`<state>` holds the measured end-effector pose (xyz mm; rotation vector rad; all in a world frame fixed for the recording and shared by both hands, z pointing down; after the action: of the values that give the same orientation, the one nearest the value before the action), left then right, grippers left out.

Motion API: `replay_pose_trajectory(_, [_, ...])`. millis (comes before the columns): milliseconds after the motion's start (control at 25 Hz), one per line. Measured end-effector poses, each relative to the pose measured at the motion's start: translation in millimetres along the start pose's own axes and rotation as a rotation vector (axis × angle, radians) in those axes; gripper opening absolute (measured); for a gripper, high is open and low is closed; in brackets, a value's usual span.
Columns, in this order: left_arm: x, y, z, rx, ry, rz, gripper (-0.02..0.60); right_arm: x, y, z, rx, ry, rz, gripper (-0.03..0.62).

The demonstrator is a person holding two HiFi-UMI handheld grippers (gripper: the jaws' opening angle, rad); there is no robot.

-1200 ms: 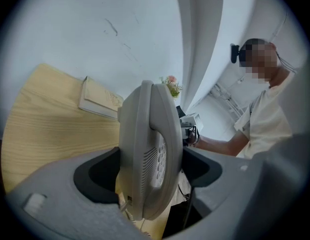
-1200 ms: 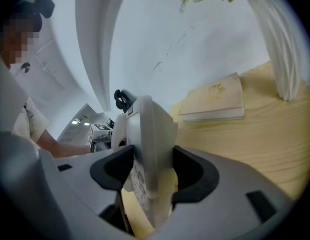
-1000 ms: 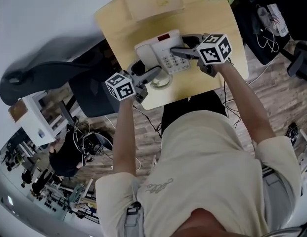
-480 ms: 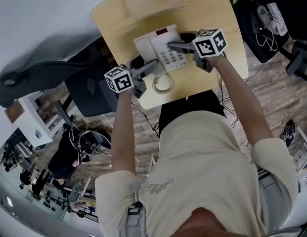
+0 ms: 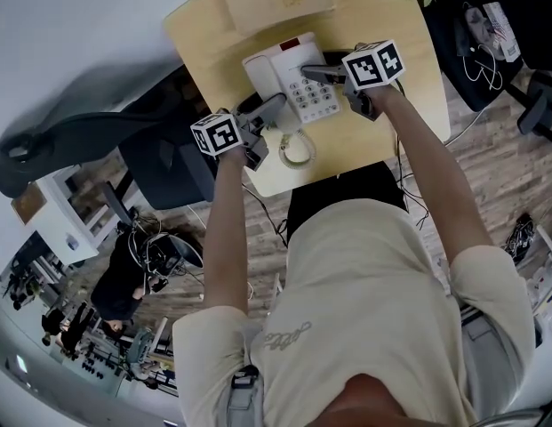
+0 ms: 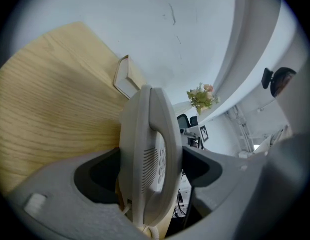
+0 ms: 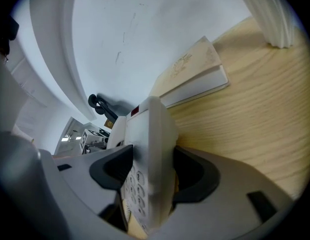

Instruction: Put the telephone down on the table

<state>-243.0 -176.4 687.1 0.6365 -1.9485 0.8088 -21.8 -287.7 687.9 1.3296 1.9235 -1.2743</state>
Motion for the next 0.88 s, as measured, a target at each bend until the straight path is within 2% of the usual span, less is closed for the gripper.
replay_pose_trajectory(240, [9.3,-5.5,-0.1,-0.009,0.062,0.021,0.379,-9.2,-5.1,2.6,0.018,-0.031,-0.014,0.247])
replay_pose_trajectory(520, [5.3,-7.4,1.0,0.001,0.068,0.016,0.380,-6.4,-3.1,1.8,0.001,-0.028,-0.037,0.247])
replay_pose_trajectory(680, [3.7,-6.7,2.7,0.003,0.060,0.035,0.380,-1.9,-3.9,5.9,0.025,-0.006,-0.081,0.250])
replay_pose_trajectory(880, [-1.3,-6.1,7.6,0.012,-0.013,0.078,0.379,9.7,-1.2,13.1,0.044,0.120,-0.167,0.249])
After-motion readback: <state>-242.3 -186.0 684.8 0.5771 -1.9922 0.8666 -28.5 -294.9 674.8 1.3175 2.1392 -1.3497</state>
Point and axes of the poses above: the fingertips, and each gripper's own axes: y backward along the fingers, x to its left, z out of its top, the point moved 9 cm from there along y, backward along the fingers, and after that the axes turned 9 degrees about -x, right-handed, at the moved point
